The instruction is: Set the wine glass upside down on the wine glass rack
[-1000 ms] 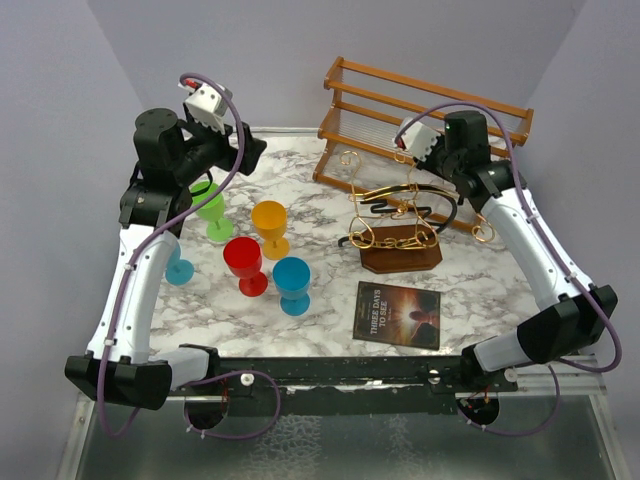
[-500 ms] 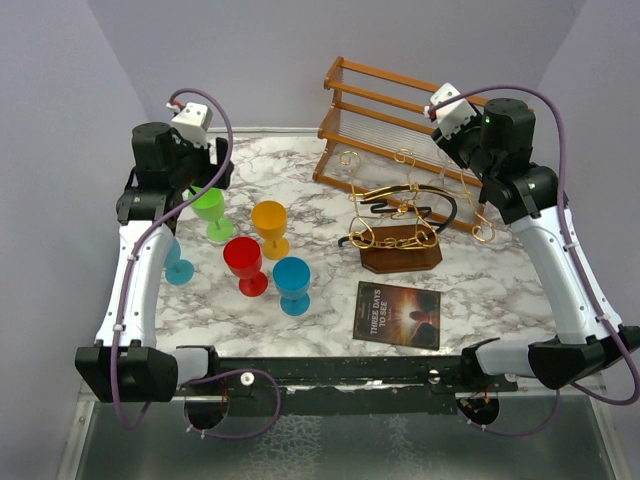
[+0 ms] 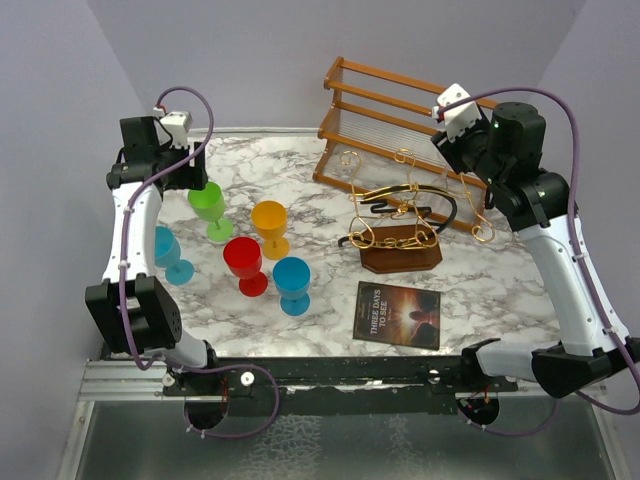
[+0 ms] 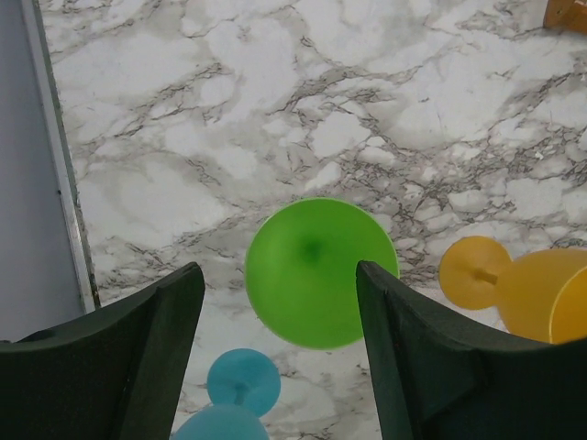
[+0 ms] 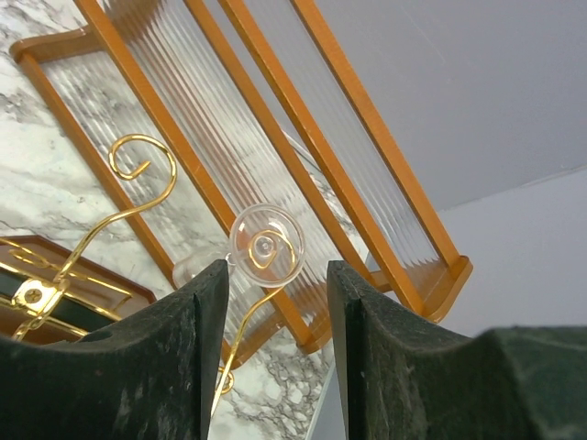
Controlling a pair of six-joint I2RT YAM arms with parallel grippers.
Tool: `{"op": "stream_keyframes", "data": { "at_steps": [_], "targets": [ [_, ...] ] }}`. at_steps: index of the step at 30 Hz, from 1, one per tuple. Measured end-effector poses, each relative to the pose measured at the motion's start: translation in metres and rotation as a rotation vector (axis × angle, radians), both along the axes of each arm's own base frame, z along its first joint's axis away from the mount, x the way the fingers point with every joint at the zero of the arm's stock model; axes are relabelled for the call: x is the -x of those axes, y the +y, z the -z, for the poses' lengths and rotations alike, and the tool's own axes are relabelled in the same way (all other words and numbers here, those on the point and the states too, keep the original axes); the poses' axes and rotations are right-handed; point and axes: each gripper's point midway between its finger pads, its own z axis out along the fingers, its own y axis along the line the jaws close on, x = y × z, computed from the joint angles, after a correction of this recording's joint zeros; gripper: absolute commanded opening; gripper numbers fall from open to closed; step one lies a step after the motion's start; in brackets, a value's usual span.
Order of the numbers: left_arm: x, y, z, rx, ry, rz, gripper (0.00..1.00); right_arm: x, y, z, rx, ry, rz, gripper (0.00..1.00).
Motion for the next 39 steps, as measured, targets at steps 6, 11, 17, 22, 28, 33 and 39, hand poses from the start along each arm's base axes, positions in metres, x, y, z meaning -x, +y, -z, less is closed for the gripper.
{"op": "stream_keyframes", "data": {
  "at_steps": [6,11,17,22,28,33,39],
  "targets": [
    [-0.005,0.006,0.021,-0.034,0.074,0.018,0.59,0.009,0.002,-0.005,-0.015,-0.008,-0.02,0.48],
    [-0.005,0.011,0.04,-0.056,0.132,0.023,0.48,0.011,0.002,-0.004,-0.015,0.0,-0.027,0.48],
    [-0.005,0.013,0.053,-0.07,0.17,0.037,0.34,0.011,0.002,0.0,-0.011,0.011,-0.028,0.48],
    [-0.006,0.014,0.057,-0.076,0.178,0.045,0.25,0.012,0.002,0.002,-0.009,0.02,-0.028,0.48],
    [-0.007,0.014,0.064,-0.076,0.192,0.05,0.14,0.013,0.002,0.004,-0.007,0.024,-0.028,0.51],
    [-0.01,0.014,0.077,-0.073,0.22,0.066,0.0,0.012,0.002,0.005,-0.006,0.027,-0.028,0.56],
    [-0.009,0.007,0.071,-0.06,0.199,0.111,0.0,0.003,0.017,0.012,-0.067,0.05,-0.068,0.65]
  ]
}}
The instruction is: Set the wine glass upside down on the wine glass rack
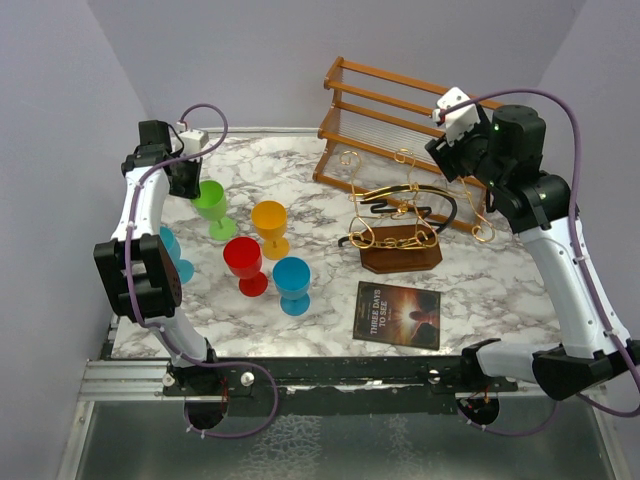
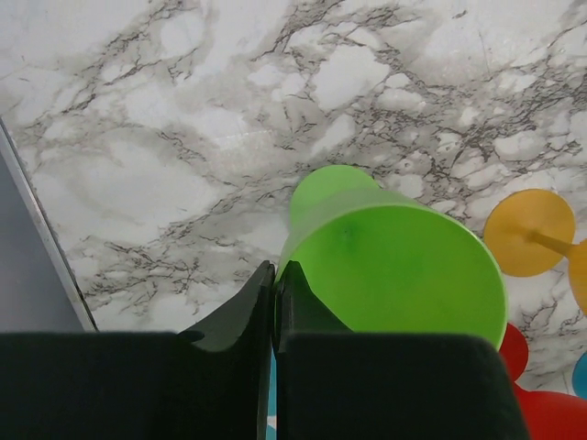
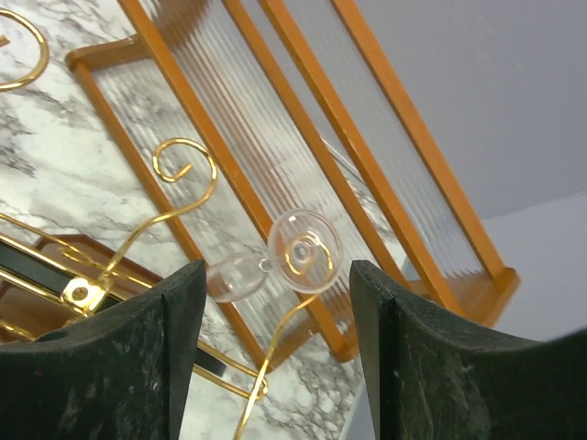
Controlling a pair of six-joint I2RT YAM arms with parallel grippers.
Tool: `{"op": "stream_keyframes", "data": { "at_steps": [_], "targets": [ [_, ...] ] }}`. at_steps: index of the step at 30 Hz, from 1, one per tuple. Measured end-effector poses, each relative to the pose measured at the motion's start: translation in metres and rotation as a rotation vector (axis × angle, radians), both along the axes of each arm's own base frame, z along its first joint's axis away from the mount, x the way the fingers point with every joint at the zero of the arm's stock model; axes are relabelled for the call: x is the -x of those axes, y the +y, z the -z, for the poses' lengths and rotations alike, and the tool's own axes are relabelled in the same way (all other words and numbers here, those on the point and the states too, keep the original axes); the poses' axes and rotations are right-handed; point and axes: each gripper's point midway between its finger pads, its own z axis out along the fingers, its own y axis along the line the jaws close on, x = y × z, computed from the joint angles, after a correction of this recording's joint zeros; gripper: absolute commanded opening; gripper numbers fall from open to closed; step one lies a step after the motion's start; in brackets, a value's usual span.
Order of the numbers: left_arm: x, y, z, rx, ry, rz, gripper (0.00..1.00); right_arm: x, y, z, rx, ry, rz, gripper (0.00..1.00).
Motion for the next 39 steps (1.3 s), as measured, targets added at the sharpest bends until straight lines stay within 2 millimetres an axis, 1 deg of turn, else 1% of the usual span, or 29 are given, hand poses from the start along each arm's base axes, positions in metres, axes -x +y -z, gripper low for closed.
{"op": "stream_keyframes", "data": {
  "at_steps": [2,4,10,12,14,17,21,23,26,29,32,36,39],
  "targets": [
    [0.001,-0.002,-0.009,0.006,-0.024,0.007,0.0,-0.003,0.009,0.005,-0.03,0.021,-0.028,0.66],
    [0.002,-0.006,-0.024,0.016,-0.061,0.012,0.0,-0.004,0.018,0.008,-0.061,0.038,-0.058,0.67],
    [-0.008,-0.019,-0.105,0.078,-0.257,0.017,0.0,0.001,0.041,0.007,-0.144,0.062,-0.159,0.7],
    [-0.009,-0.025,-0.132,0.108,-0.324,0.018,0.0,0.003,0.047,0.006,-0.168,0.069,-0.185,0.73],
    [-0.008,-0.031,-0.153,0.142,-0.375,0.021,0.0,0.006,0.053,0.002,-0.197,0.074,-0.211,0.77],
    [-0.001,-0.046,-0.188,0.224,-0.462,0.029,0.0,0.008,0.061,-0.011,-0.241,0.063,-0.244,0.82],
    [0.007,-0.072,-0.235,0.342,-0.58,0.06,0.0,0.008,0.067,-0.027,-0.291,0.043,-0.266,0.83],
    [0.011,-0.093,-0.261,0.43,-0.636,0.094,0.0,0.006,0.072,-0.036,-0.327,0.033,-0.275,0.83],
    [0.015,-0.12,-0.289,0.543,-0.679,0.141,0.0,0.0,0.08,-0.047,-0.384,0.023,-0.288,0.81],
    [0.019,-0.144,-0.312,0.655,-0.695,0.174,0.0,-0.006,0.088,-0.055,-0.444,0.022,-0.299,0.78],
    [0.025,-0.168,-0.324,0.734,-0.693,0.206,0.0,-0.011,0.098,-0.06,-0.521,0.041,-0.316,0.74],
    [0.038,-0.208,-0.33,0.807,-0.656,0.261,0.0,-0.015,0.112,-0.065,-0.62,0.086,-0.346,0.7],
    [0.045,-0.223,-0.331,0.84,-0.631,0.277,0.0,-0.015,0.12,-0.063,-0.676,0.126,-0.363,0.64]
  ]
}}
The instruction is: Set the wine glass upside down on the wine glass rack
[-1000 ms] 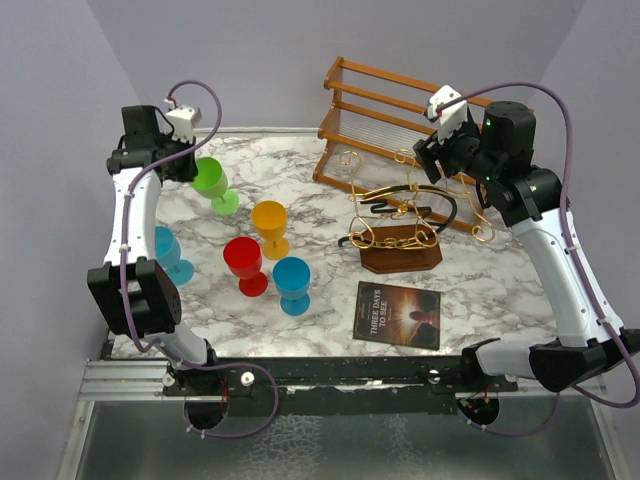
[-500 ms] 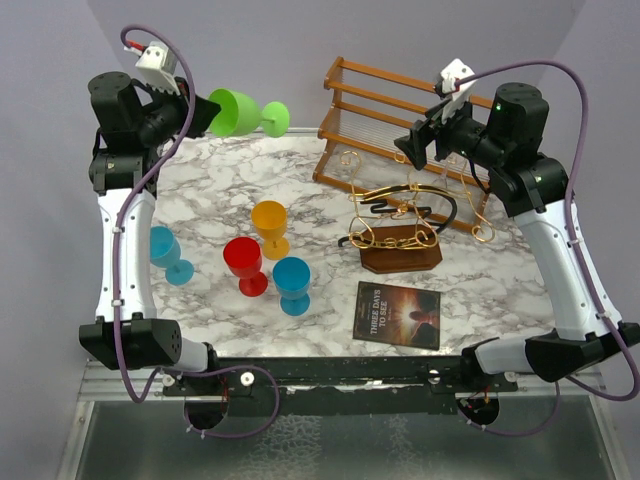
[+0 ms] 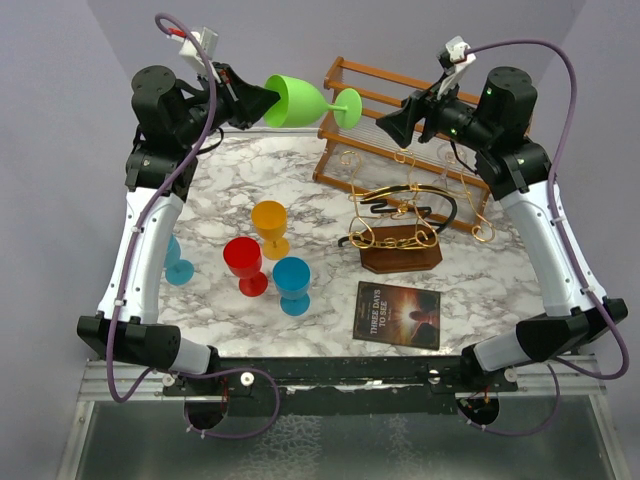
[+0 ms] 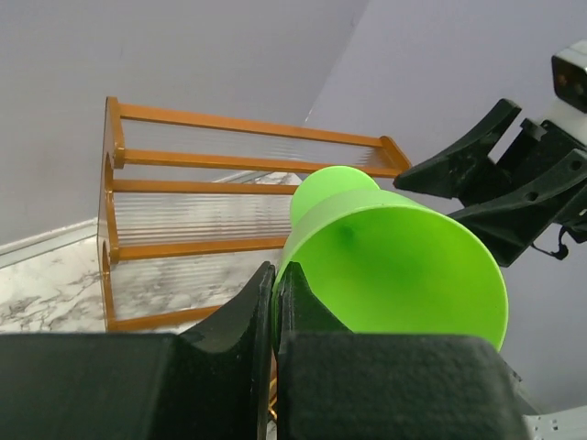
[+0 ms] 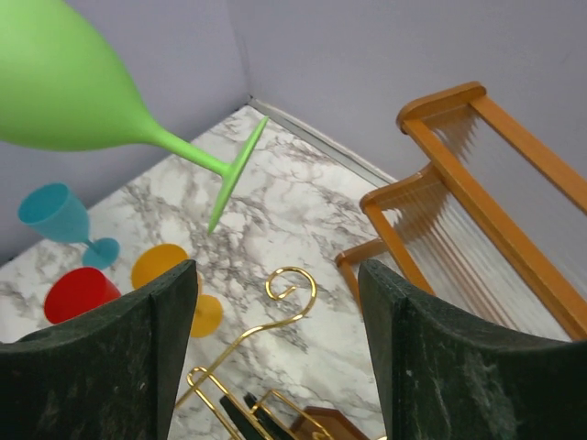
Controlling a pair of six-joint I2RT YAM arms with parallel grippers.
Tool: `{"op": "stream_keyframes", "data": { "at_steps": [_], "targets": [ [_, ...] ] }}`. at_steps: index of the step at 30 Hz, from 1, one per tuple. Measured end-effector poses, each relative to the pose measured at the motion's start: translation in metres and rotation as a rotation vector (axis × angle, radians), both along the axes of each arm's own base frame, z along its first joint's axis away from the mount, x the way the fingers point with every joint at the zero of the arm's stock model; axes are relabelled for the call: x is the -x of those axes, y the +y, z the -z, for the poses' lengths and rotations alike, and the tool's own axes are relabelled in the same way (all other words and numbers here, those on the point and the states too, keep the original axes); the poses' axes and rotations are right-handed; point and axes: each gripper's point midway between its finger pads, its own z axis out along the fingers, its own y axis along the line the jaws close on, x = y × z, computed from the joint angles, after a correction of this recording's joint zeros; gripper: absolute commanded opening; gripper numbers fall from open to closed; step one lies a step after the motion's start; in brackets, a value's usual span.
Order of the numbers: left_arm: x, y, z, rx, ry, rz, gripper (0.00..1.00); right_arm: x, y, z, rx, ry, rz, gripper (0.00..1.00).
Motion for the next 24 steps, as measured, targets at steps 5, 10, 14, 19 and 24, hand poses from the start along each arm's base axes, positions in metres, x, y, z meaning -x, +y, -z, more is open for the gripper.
{"op": "stream_keyframes", "data": {
  "at_steps": [5,10,14,19,24],
  "targets": [
    [0.0,-0.002,-0.005,0.017,-0.008,-0.001,0.0,0.003,0.009,0.007,-0.075,0.073,-0.032,0.57],
    [0.0,-0.006,-0.004,0.025,-0.014,0.008,0.0,0.008,0.015,0.008,-0.119,0.121,-0.064,0.56],
    [0.0,-0.01,0.001,0.023,-0.002,0.019,0.0,0.011,0.019,0.004,-0.146,0.136,-0.085,0.52],
    [0.002,-0.015,0.0,0.025,-0.009,0.032,0.0,0.006,0.023,0.007,-0.163,0.165,-0.091,0.47],
    [0.006,-0.022,-0.001,0.025,-0.013,0.049,0.0,-0.003,0.027,0.014,-0.168,0.196,-0.09,0.38]
  ]
}}
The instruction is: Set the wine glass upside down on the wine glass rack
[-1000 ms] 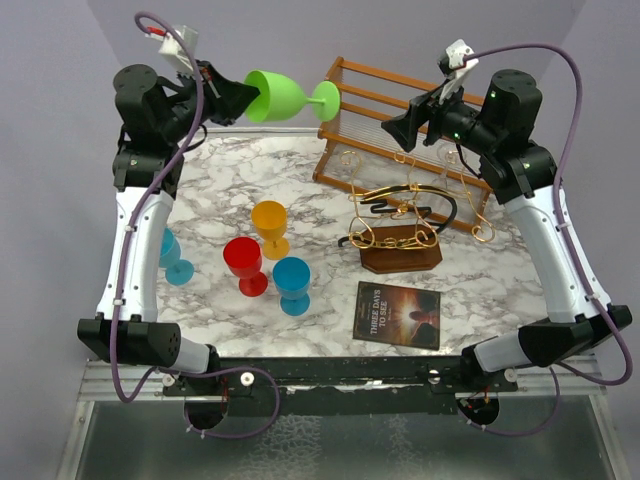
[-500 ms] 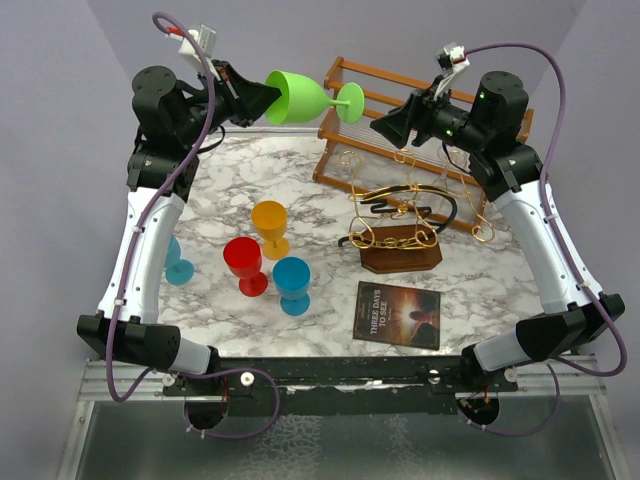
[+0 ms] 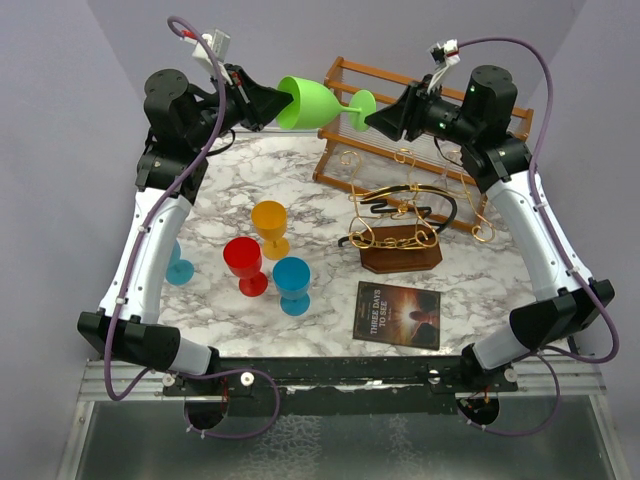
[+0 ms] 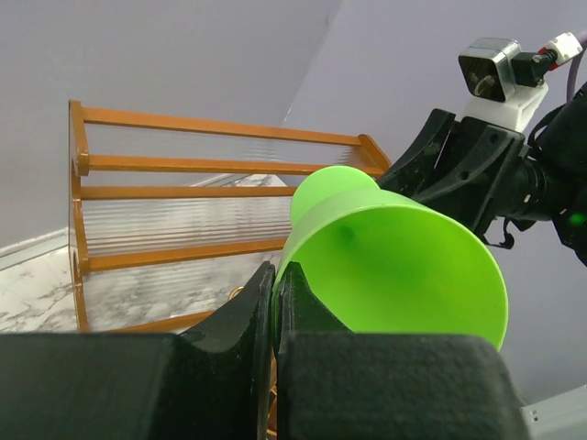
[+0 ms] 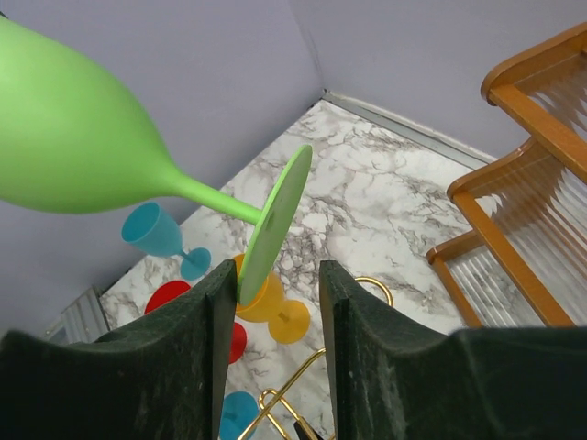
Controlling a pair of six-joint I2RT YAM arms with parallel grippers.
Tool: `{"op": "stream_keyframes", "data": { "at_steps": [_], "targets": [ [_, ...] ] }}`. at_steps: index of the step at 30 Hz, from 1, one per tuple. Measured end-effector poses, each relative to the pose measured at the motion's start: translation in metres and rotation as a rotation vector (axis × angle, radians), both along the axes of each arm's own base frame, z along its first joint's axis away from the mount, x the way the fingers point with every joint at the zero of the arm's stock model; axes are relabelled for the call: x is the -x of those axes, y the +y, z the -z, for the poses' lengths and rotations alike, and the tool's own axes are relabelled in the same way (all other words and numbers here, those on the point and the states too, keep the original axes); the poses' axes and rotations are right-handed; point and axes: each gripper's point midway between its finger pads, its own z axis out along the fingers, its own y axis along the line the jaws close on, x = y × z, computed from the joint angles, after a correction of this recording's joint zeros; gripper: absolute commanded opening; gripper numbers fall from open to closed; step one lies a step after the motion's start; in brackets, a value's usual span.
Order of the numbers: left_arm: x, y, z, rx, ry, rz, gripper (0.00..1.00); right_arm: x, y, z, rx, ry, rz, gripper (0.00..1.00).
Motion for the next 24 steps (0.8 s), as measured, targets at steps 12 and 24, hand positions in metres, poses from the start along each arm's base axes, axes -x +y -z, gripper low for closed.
{"op": "stream_keyframes", "data": {
  "at_steps": [12,24],
  "targets": [
    [0.002,-0.008,0.0,-0.01,-0.013,0.005,0.0,-0.001,0.003,-0.006,-0.015,0.004,-0.001,0.09],
    [0.0,-0.013,0.009,-0.043,-0.033,0.004,0.21,-0.014,-0.004,0.001,-0.014,0.045,0.076,0.01]
  ]
}}
